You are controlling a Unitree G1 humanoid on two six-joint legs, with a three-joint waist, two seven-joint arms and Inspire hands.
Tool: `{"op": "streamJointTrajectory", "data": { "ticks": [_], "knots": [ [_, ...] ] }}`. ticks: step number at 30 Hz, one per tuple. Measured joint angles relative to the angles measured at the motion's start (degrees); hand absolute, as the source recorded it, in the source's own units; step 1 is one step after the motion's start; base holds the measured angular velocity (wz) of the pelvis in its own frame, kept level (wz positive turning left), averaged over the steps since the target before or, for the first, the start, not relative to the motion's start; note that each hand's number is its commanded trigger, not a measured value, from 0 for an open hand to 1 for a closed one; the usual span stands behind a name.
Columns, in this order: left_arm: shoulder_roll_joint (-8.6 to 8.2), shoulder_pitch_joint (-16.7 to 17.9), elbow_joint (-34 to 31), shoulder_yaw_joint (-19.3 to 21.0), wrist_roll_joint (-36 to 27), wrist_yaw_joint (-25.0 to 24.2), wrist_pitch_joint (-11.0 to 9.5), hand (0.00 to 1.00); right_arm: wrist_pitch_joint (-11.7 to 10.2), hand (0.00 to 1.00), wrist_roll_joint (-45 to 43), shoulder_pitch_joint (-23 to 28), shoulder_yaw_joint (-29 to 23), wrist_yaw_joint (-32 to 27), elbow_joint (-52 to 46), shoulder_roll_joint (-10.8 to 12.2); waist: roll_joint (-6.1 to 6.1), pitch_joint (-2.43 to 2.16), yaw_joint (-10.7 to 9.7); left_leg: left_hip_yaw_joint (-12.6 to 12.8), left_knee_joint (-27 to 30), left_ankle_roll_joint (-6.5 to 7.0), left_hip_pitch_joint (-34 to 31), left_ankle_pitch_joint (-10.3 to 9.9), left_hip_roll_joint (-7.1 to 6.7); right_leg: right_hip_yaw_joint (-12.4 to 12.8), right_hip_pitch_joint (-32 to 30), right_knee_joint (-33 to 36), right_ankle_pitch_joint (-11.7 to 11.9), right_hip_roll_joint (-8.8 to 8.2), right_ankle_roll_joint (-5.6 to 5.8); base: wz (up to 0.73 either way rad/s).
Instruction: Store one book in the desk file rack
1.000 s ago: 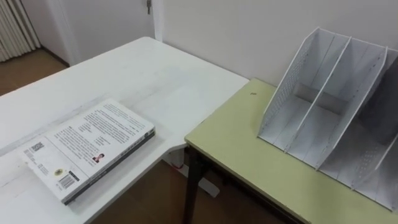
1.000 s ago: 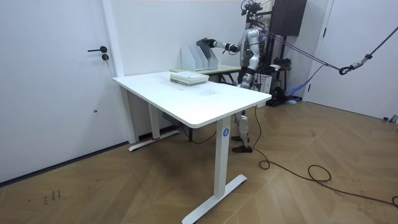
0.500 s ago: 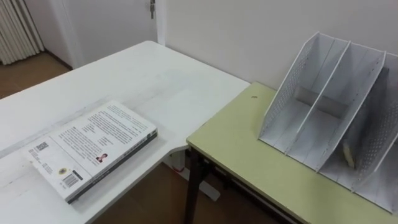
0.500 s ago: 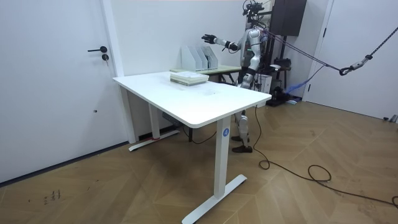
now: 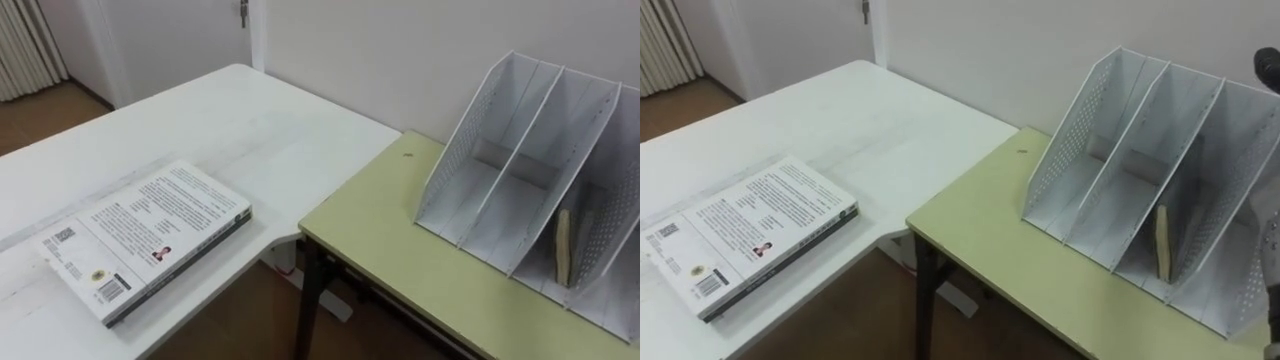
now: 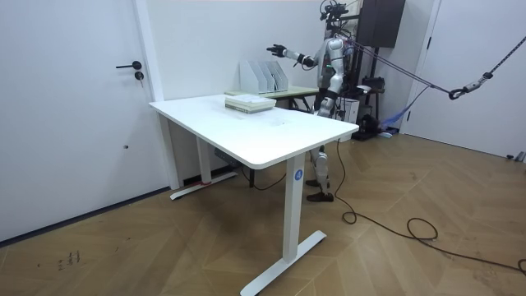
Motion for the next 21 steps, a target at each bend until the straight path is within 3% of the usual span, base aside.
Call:
{"op": "streamJointTrajectory", "data": {
  "ticks": [5, 10, 16, 21],
  "knots": [
    [0.39, -0.14, 0.01, -0.38, 0.02, -0.02, -0.15, 0.0, -0.03, 0.0, -0.05, 0.01, 0.35, 0.99, -5.7, 0.04, -0.1, 0.06, 0.3, 0.51, -0.04, 0.0, -0.16, 0.0, 0.09, 0.52, -0.42, 0.07, 0.01, 0.08, -0.01, -0.03],
    [0.95, -0.52, 0.13, -1.81, 0.02, -0.07, -1.03, 0.0, -2.12, 0.0, -1.73, 0.04, 4.3, 1.8, -10.77, 0.05, -0.08, 0.08, 0.95, 1.25, -0.2, -0.01, -0.06, -0.01, 0.35, 1.21, -0.45, 0.13, 0.11, 0.3, -0.12, -0.09],
    [1.09, -1.38, 1.38, -2.75, -0.11, -0.29, -1.61, 0.0, -2.46, 0.0, -8.07, 1.11, 8.62, 8.0, -18.14, 0.7, 0.1, 0.25, 1.34, 1.36, -0.28, -0.06, 0.0, 0.01, 0.52, 1.41, -0.69, 0.11, 0.2, 0.44, -0.23, 0.0],
    [1.42, -1.88, 1.54, -3.52, -0.64, -0.59, -1.72, 0.0, -2.35, 0.0, -10.66, 5.97, 12.45, 16.04, -29.55, 1.72, 0.03, 0.2, 1.46, 1.43, -0.54, -0.09, -0.06, -0.02, 0.53, 1.41, -0.55, 0.02, 0.2, 0.42, -0.23, 0.0]
  ]
}}
